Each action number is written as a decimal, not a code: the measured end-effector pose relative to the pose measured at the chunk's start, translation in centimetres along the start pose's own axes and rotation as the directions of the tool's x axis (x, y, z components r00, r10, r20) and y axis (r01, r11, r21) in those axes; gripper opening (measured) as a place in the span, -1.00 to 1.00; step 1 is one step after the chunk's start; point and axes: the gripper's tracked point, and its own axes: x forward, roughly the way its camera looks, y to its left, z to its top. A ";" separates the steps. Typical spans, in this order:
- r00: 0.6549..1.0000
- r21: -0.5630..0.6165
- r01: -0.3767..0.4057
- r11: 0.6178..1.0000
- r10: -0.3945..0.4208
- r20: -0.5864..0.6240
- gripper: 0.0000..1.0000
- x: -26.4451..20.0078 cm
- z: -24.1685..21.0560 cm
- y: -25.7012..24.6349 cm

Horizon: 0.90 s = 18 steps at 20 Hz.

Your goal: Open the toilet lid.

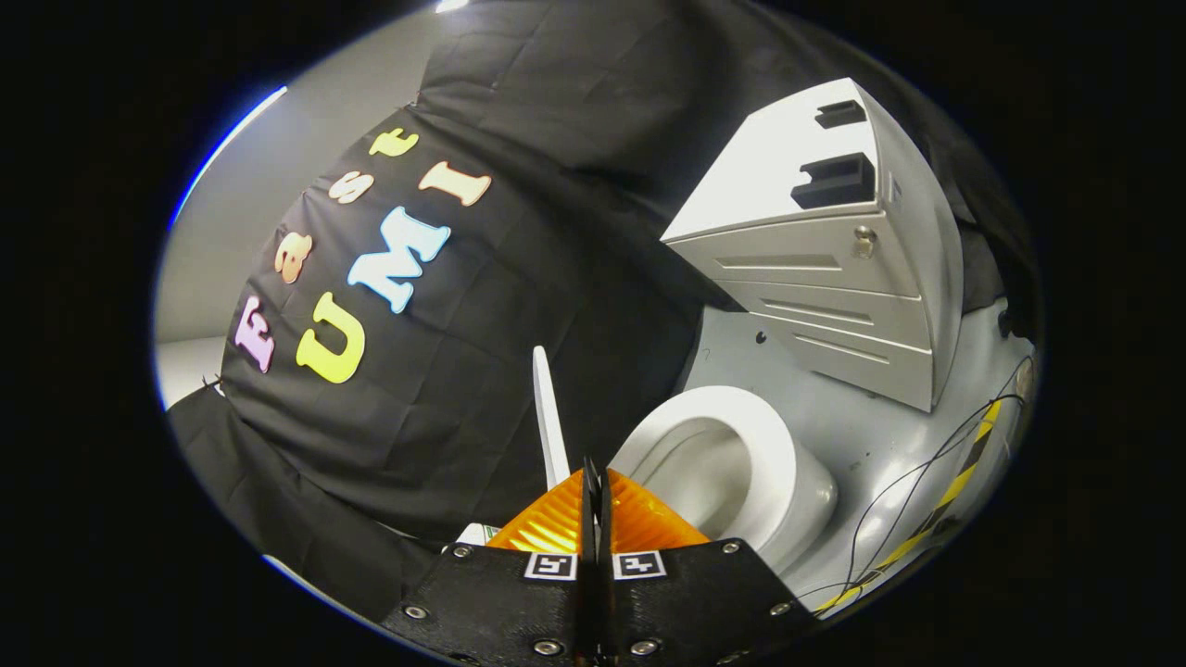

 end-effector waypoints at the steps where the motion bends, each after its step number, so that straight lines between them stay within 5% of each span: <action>1: 1.000 -0.003 0.003 1.000 -0.003 0.004 -1.00 0.0 0.1 0.2; 18: 0.991 -0.269 -0.105 0.957 0.123 0.054 -1.00 -2.3 -1.5 9.2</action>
